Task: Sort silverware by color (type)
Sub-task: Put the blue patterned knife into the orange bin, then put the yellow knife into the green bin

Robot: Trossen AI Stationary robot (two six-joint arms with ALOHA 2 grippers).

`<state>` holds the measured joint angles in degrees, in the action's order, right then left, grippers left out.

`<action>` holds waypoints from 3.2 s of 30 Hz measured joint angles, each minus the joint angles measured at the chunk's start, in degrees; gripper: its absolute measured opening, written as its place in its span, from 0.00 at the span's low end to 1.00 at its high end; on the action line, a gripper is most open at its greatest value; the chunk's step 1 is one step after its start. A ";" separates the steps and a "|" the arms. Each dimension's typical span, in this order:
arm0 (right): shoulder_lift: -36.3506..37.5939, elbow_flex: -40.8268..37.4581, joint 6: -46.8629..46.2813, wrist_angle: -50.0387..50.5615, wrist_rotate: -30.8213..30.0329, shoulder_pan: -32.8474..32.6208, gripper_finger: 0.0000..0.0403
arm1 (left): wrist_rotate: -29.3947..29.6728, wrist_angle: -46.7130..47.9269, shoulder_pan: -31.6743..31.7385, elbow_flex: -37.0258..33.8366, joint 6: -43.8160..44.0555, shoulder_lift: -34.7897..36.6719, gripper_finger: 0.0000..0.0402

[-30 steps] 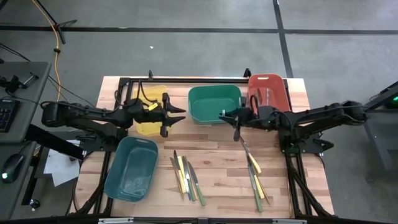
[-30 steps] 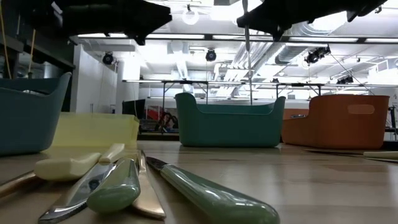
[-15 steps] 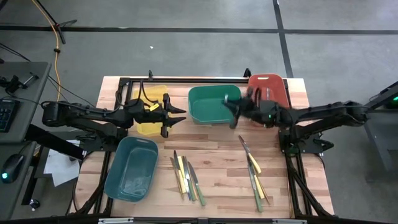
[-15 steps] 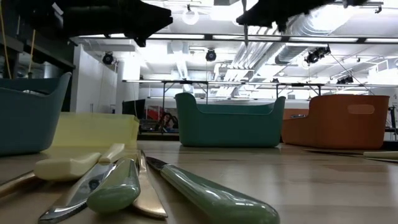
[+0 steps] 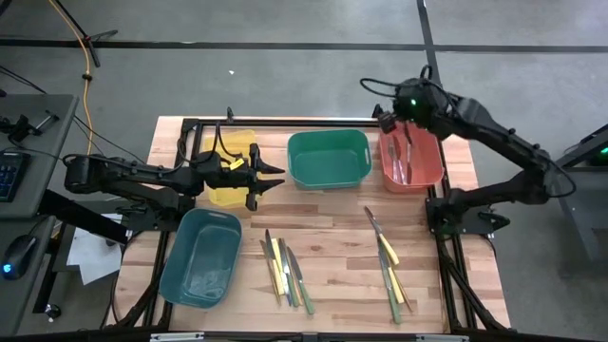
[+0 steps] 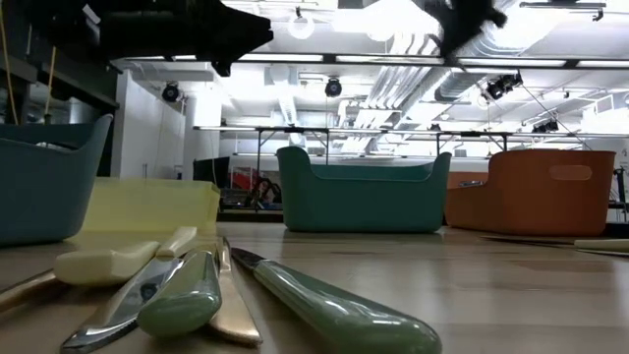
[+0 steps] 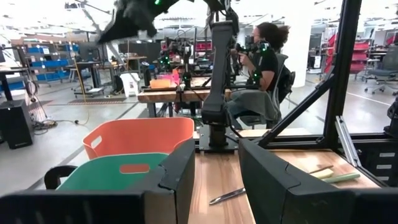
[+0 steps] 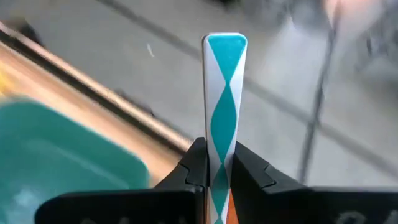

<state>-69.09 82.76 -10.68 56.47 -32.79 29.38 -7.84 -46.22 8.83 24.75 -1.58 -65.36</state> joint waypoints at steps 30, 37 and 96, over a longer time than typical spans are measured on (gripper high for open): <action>-6.56 -35.08 -4.54 -15.03 19.73 20.55 0.06 | -0.16 -0.41 -0.28 0.00 0.93 0.00 0.29; -14.52 -35.08 -5.56 -18.59 19.75 20.64 0.06 | -0.15 -0.36 -0.28 0.00 0.93 0.00 0.29; 15.13 -36.34 -2.74 -23.99 26.25 1.31 0.42 | -0.12 0.58 -0.28 0.02 0.91 -0.02 0.29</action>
<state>-53.96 46.42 -13.42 32.47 -6.54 30.69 -7.96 -45.65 8.56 24.77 -0.67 -65.39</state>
